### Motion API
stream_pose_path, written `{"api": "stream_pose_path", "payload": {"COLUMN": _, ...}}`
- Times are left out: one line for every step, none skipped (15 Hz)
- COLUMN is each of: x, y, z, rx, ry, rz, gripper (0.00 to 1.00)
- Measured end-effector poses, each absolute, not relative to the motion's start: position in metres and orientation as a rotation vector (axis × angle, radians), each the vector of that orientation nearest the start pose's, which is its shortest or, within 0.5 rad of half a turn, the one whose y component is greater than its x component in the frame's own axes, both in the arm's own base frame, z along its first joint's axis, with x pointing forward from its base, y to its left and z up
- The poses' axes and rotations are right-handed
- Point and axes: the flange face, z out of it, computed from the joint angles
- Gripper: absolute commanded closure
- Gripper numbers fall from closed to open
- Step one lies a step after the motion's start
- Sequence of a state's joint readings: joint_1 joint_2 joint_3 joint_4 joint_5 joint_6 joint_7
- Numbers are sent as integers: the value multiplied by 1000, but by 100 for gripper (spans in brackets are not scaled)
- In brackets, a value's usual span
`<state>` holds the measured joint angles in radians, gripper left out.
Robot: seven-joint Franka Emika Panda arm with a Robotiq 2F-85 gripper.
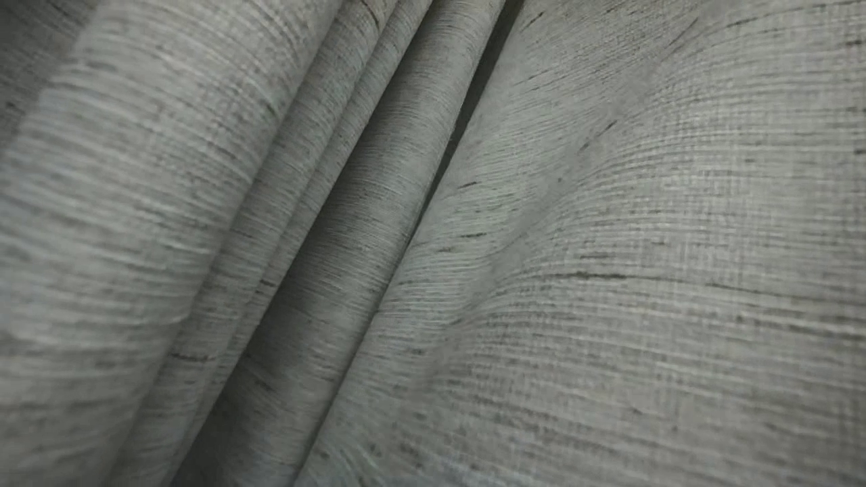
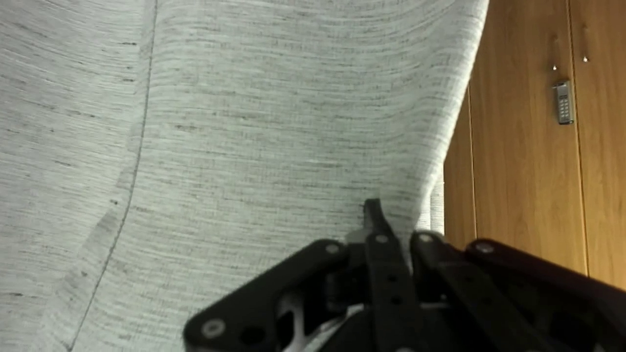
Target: Slide the curtain to the left
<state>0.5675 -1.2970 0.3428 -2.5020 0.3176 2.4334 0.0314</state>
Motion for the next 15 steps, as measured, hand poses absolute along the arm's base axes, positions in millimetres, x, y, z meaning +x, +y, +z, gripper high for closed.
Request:
{"api": "stream_pose_path", "payload": {"x": 59, "y": 223, "z": 733, "rx": -2141, "ry": -847, "rz": -1457, "gripper": 100}}
{"api": "stream_pose_path", "payload": {"x": 58, "y": 223, "z": 732, "rx": -2144, "ry": -839, "rz": -1460, "gripper": 100}}
{"api": "stream_pose_path", "payload": {"x": 58, "y": 224, "z": 732, "rx": -2147, "ry": -833, "rz": -1465, "gripper": 100}}
{"api": "stream_pose_path", "payload": {"x": 57, "y": 224, "z": 732, "rx": -2149, "ry": -826, "rz": -1469, "gripper": 98}}
{"api": "stream_pose_path", "payload": {"x": 56, "y": 225, "z": 731, "rx": -2151, "ry": -820, "rz": -1474, "gripper": 98}}
{"api": "stream_pose_path", "payload": {"x": 55, "y": 225, "z": 731, "rx": -2153, "ry": -816, "rz": -1477, "gripper": 98}}
{"api": "stream_pose_path", "payload": {"x": 55, "y": 226, "z": 731, "rx": -2155, "ry": -814, "rz": -1480, "gripper": 98}}
{"api": "stream_pose_path", "payload": {"x": 55, "y": 226, "z": 731, "rx": -2157, "ry": -813, "rz": -1482, "gripper": 98}}
{"api": "stream_pose_path", "payload": {"x": 55, "y": 226, "z": 730, "rx": -2158, "ry": -813, "rz": -1482, "gripper": 98}}
{"api": "stream_pose_path", "payload": {"x": 55, "y": 226, "z": 730, "rx": -2158, "ry": -813, "rz": -1482, "gripper": 98}}
{"api": "stream_pose_path", "payload": {"x": 55, "y": 226, "z": 730, "rx": -2159, "ry": -813, "rz": -1482, "gripper": 98}}
{"api": "stream_pose_path", "payload": {"x": 55, "y": 226, "z": 730, "rx": -2159, "ry": -813, "rz": -1482, "gripper": 98}}
{"api": "stream_pose_path", "payload": {"x": 55, "y": 226, "z": 730, "rx": -2159, "ry": -813, "rz": -1482, "gripper": 98}}
{"api": "stream_pose_path", "payload": {"x": 55, "y": 226, "z": 730, "rx": -2159, "ry": -814, "rz": -1483, "gripper": 98}}
{"api": "stream_pose_path", "payload": {"x": 55, "y": 226, "z": 729, "rx": -2159, "ry": -814, "rz": -1483, "gripper": 98}}
